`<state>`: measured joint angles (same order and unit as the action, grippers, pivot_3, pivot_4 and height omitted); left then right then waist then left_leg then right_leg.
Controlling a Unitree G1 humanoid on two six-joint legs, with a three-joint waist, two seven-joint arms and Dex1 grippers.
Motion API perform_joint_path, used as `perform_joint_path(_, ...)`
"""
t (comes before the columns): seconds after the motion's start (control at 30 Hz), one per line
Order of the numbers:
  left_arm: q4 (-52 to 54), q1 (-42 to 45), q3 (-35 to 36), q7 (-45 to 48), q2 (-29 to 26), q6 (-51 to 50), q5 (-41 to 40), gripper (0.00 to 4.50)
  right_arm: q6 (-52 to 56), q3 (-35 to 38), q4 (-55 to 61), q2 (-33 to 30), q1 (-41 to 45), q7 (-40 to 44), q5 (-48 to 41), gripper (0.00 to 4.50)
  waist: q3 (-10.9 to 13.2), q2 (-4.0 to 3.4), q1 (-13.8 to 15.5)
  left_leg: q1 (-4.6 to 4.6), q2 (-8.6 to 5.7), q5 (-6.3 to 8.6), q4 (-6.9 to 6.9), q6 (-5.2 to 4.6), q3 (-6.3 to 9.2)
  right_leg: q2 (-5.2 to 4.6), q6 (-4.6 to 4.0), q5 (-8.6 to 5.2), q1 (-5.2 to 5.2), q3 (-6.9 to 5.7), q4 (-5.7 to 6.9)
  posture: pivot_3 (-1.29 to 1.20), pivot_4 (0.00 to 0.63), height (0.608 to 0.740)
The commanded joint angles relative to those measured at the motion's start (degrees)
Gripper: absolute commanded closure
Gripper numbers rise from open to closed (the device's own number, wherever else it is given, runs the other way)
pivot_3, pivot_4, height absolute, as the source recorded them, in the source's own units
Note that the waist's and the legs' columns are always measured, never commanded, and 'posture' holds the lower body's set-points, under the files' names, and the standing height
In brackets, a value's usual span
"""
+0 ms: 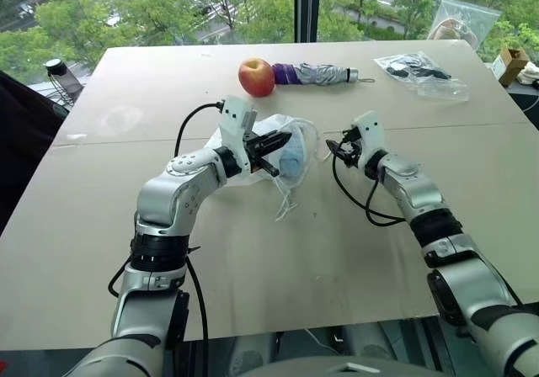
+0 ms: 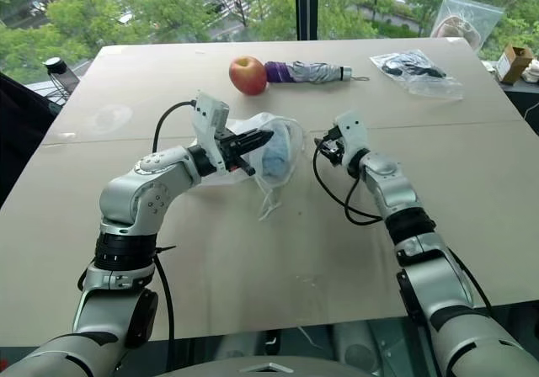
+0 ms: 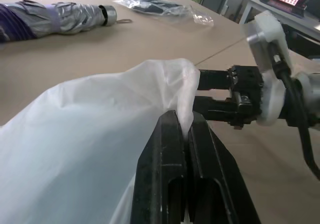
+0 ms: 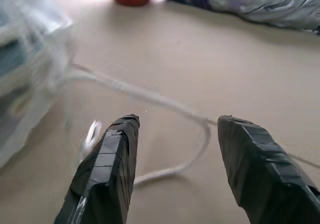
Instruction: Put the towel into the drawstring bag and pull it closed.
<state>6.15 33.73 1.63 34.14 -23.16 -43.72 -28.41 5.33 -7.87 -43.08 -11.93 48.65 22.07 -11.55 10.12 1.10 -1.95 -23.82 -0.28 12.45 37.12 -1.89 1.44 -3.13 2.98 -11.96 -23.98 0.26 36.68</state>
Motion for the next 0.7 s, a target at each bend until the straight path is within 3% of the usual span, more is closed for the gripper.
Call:
perform_joint_path(0.03, 2.4, 0.6, -0.1, 0.0, -0.1, 1.3, 0.4, 4.5, -8.0, 2.9, -9.7, 0.3, 4.7, -2.9, 3.0, 1.83, 0.0, 0.0, 0.2, -0.01, -0.03, 0.0, -0.02, 0.0, 0.0, -0.03, 0.0, 0.0, 0.0, 0.01, -0.03, 0.0, 0.15, 0.74)
perform_joint_path(0.13, 3.0, 0.5, 0.4, -1.3, -0.1, 0.6, 0.3, 4.5, -11.8, 4.3, -14.3, 0.8, 6.6, -1.0, 3.4, 2.71, 0.0, 0.0, 0.4, -0.03, -0.07, 0.0, -0.06, 0.0, -0.01, -0.09, 0.0, 0.0, 0.02, 0.01, -0.13, 0.0, 0.15, 0.74)
perform_joint_path(0.27, 1.7, 0.9, 2.5, -3.8, 1.3, -1.7, -1.6, 4.5, -13.3, 6.6, -15.4, 1.0, 7.0, -1.2, 3.4, 4.47, 0.0, -0.01, 0.1, 0.0, -0.05, 0.0, -0.12, 0.0, 0.0, -0.08, 0.0, 0.0, 0.01, 0.01, -0.1, 0.0, 0.15, 0.74)
perform_joint_path(0.37, 3.3, 0.4, 3.5, -2.1, 2.1, -1.2, -4.1, 4.5, -13.3, 7.7, -13.7, 1.1, 5.9, -0.8, 3.6, 4.47, 0.0, -0.01, -0.1, 0.02, -0.03, 0.0, -0.13, 0.0, 0.03, -0.07, 0.0, 0.0, -0.01, -0.02, -0.01, 0.0, 0.15, 0.74)
perform_joint_path(0.47, 5.2, 0.0, 3.8, -3.8, 2.2, -0.3, -3.3, 3.73, -12.9, 8.7, -12.3, 1.3, 5.1, -1.7, 3.8, 4.5, 0.0, -0.01, -0.3, 0.05, -0.02, 0.0, -0.12, 0.0, 0.02, -0.05, 0.0, 0.0, -0.01, -0.01, 0.04, 0.0, 0.15, 0.74)
perform_joint_path(0.57, 5.1, 0.8, 6.9, -7.0, 1.6, 0.6, -2.9, 2.25, -12.1, 9.6, -10.8, 1.6, 4.3, -2.2, 3.8, 4.5, 0.0, -0.02, -0.3, 0.08, -0.01, 0.0, -0.12, 0.0, 0.01, -0.05, 0.0, 0.0, -0.01, 0.02, 0.05, 0.0, 0.15, 0.74)
perform_joint_path(0.6, 6.0, 0.8, 8.3, -6.3, 0.7, -0.4, -4.5, 2.04, -11.9, 9.6, -10.3, 1.8, 4.0, -2.2, 3.9, 4.5, 0.0, -0.01, -0.3, 0.08, -0.01, 0.0, -0.12, 0.0, 0.01, -0.04, 0.0, 0.0, -0.01, 0.02, 0.06, 0.0, 0.15, 0.74)
perform_joint_path(0.7, 10.8, -1.4, 11.2, -2.3, -2.7, -5.2, -11.5, 2.04, -11.5, 9.7, -9.2, 2.2, 3.2, -2.1, 4.3, 4.5, 0.0, -0.02, -0.5, 0.07, 0.02, 0.0, -0.13, 0.01, 0.02, -0.01, 0.0, 0.0, -0.03, 0.01, 0.06, 0.0, 0.15, 0.74)
